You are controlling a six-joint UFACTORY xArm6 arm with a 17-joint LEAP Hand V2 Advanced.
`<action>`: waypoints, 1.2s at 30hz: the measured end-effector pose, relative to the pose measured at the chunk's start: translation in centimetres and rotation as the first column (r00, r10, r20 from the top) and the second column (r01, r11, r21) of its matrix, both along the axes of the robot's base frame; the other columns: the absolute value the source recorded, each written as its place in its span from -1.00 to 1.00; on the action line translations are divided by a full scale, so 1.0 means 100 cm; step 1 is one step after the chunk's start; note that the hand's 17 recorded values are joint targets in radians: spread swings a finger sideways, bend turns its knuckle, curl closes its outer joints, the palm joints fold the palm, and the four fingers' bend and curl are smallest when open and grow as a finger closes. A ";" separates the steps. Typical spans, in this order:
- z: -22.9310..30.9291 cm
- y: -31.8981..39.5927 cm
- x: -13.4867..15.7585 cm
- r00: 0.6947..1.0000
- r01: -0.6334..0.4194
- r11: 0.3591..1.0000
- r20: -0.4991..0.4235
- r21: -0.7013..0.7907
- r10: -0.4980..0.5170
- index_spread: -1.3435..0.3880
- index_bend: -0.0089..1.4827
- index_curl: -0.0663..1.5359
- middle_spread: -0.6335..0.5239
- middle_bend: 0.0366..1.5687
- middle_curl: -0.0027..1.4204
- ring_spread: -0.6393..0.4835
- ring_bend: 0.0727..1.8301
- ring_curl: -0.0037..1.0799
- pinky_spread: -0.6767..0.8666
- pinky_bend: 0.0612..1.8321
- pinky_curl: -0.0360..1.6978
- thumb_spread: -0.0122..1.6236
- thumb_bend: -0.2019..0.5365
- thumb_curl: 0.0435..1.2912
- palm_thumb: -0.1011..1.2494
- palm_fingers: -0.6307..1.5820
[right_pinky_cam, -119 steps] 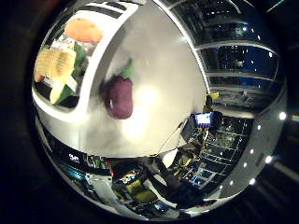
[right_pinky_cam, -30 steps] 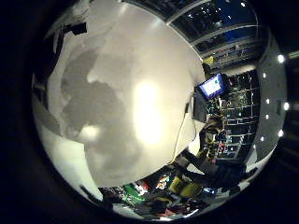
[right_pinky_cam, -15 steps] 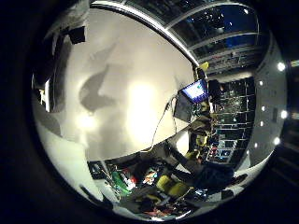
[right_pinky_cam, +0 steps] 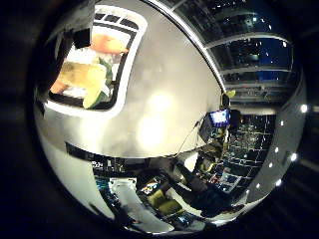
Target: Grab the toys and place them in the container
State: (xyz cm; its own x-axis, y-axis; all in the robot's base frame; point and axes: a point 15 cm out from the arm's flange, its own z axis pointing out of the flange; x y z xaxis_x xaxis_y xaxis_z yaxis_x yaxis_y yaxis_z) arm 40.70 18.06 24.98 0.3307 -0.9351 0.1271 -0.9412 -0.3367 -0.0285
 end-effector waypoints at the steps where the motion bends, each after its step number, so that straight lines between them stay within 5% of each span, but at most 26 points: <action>1: -0.004 0.003 -0.001 1.000 0.000 1.000 -0.008 -0.004 0.000 -0.04 -0.61 -0.03 -0.32 -0.16 0.00 -0.27 -0.05 -0.08 -0.50 -0.14 -0.24 0.26 -0.52 -0.41 0.49 -0.16; 5: -0.013 0.004 -0.004 1.000 0.011 1.000 -0.021 -0.012 -0.011 -0.05 -0.44 -0.09 -0.18 -0.35 -0.13 -0.02 -0.32 -0.27 0.02 -0.33 -0.34 0.27 -0.51 -0.42 0.47 -0.30; 13: 0.001 -0.014 0.000 0.999 0.040 0.999 0.003 0.000 -0.040 -0.02 -0.45 -0.23 0.00 -0.64 -0.35 0.32 -0.53 -0.46 0.44 -0.49 -0.49 0.26 -0.52 -0.42 0.42 -0.30; 20: 0.013 -0.040 0.011 0.997 0.075 0.997 0.030 0.006 -0.075 -0.03 -0.61 -0.35 0.12 -0.82 -0.47 0.48 -0.64 -0.53 0.52 -0.49 -0.53 0.23 -0.52 -0.41 0.40 -0.32; 29: 0.029 -0.001 0.040 0.990 0.018 0.997 0.139 0.073 -0.028 -0.01 -0.74 -0.43 0.17 -0.83 -0.58 0.51 -0.69 -0.55 0.52 -0.51 -0.58 0.22 -0.51 -0.39 0.42 -0.29; 36: 0.032 0.013 0.035 0.990 -0.019 0.997 0.142 0.070 0.009 0.00 -0.74 -0.48 0.20 -0.82 -0.62 0.53 -0.69 -0.54 0.53 -0.46 -0.59 0.23 -0.51 -0.36 0.44 -0.30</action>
